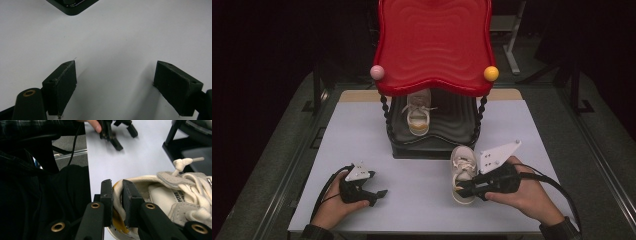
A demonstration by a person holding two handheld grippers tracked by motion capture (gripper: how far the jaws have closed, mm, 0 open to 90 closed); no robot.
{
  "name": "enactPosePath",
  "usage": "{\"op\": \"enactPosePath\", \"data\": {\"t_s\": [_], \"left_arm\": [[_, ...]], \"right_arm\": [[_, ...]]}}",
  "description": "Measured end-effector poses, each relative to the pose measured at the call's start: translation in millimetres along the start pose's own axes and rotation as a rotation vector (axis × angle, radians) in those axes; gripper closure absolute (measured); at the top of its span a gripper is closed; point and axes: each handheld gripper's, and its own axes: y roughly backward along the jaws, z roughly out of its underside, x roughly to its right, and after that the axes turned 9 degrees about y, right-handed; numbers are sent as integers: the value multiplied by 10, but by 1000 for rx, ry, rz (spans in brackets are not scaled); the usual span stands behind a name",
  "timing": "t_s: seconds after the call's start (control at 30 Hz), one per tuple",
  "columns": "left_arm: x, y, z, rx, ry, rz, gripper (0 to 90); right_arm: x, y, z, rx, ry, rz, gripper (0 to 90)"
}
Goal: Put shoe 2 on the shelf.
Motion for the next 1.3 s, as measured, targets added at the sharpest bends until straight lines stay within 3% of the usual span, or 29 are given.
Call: {"op": "enactPosePath", "data": {"t_s": [0.17, 0.67, 1.07, 1.3], "left_arm": [[0, 0, 0, 0, 0, 0, 177], [0, 0, 0, 1, 1, 1, 177], [-2, 1, -1, -1, -1, 1, 175], [-3, 0, -1, -1, -1, 2, 174]], "right_arm": [[92, 48, -148, 7, 27, 24, 793], [662, -87, -516, -6, 50, 97, 792], [1008, -167, -662, -25, 46, 177, 791], [1110, -218, -675, -28, 50, 203, 790]]}}
